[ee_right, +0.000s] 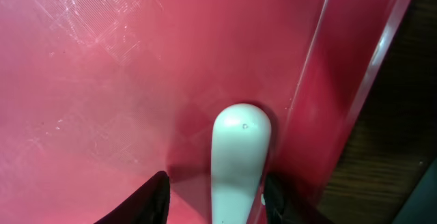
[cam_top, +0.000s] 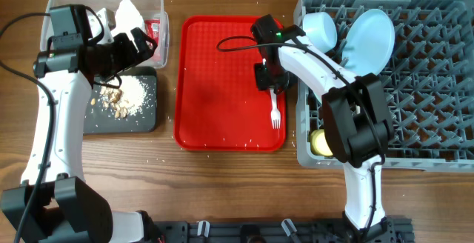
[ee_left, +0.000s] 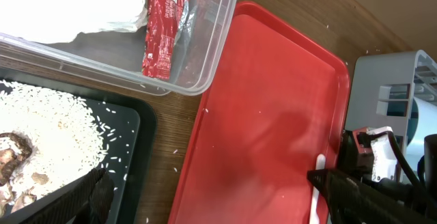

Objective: Sort waste into correct bins and load items into the dishwasher rack
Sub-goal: 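Reach the right gripper to the white fork and grasp it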

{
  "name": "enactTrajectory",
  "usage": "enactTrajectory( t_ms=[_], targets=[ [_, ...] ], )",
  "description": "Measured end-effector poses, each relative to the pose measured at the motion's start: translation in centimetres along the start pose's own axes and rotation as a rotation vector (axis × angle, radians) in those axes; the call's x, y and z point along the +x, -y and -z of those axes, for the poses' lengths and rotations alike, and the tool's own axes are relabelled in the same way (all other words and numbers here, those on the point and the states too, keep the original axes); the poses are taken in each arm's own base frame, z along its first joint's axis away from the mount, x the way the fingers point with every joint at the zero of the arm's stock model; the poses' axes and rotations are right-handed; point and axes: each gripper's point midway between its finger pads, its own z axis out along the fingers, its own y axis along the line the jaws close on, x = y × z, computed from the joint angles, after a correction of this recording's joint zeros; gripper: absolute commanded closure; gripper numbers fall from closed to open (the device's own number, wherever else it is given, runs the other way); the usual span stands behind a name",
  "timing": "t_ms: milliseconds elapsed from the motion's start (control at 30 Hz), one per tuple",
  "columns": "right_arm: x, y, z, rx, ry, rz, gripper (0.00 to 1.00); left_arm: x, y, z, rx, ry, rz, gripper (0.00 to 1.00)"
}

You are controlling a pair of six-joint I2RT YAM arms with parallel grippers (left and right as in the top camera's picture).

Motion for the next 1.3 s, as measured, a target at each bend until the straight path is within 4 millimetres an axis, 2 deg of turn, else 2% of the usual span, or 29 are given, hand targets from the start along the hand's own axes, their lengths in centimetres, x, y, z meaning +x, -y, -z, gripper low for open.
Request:
enactTrajectory(
  t_ms=[67, 233, 367, 433, 467, 533, 633, 667, 700, 767, 800, 933, 1033, 1300],
  targets=[
    [0.0, 0.0, 0.0, 0.001, 0.001, 0.006, 0.75, 0.0, 0.0, 0.0, 0.0, 0.0, 0.0, 0.0],
    [0.3, 0.1, 0.0, 0.004, -0.011, 0.011, 0.78, 0.0, 0.0, 0.0, 0.0, 0.0, 0.0, 0.0],
    [1.5, 0.4, 0.1, 0.016, -0.063, 0.011, 0.76, 0.0, 0.0, 0.0, 0.0, 0.0, 0.0, 0.0],
    [2.7, 0.8, 0.3, 0.029, -0.114, 0.012, 0.68, 0.0, 0.0, 0.0, 0.0, 0.0, 0.0, 0.0],
    [3.3, 0.8, 0.3, 0.028, -0.137, 0.016, 0.66, 0.0, 0.0, 0.0, 0.0, 0.0, 0.0, 0.0],
    [4.2, 0.5, 0.5, 0.004, -0.176, 0.036, 0.67, 0.0, 0.0, 0.0, 0.0, 0.0, 0.0, 0.0],
    [4.5, -0.1, 0.5, -0.03, -0.194, 0.048, 0.77, 0.0, 0.0, 0.0, 0.0, 0.0, 0.0, 0.0],
    [4.6, -0.2, 0.5, -0.036, -0.195, 0.05, 0.78, 0.0, 0.0, 0.0, 0.0, 0.0, 0.0, 0.0],
    [4.6, -0.2, 0.5, -0.039, -0.196, 0.053, 0.77, 0.0, 0.0, 0.0, 0.0, 0.0, 0.0, 0.0],
    [4.6, -0.3, 0.5, -0.044, -0.197, 0.053, 0.68, 0.0, 0.0, 0.0, 0.0, 0.0, 0.0, 0.0],
    [4.8, -0.3, 0.6, -0.046, -0.205, 0.047, 0.67, 0.0, 0.0, 0.0, 0.0, 0.0, 0.0, 0.0],
    [5.3, -0.3, 0.5, -0.042, -0.224, 0.032, 0.67, 0.0, 0.0, 0.0, 0.0, 0.0, 0.0, 0.0],
    [6.8, -0.2, -0.2, -0.034, -0.27, 0.029, 0.67, 0.0, 0.0, 0.0, 0.0, 0.0, 0.0, 0.0],
    [9.1, -1.6, -0.1, -0.041, -0.321, 0.045, 0.69, 0.0, 0.0, 0.0, 0.0, 0.0, 0.0, 0.0]
  ],
)
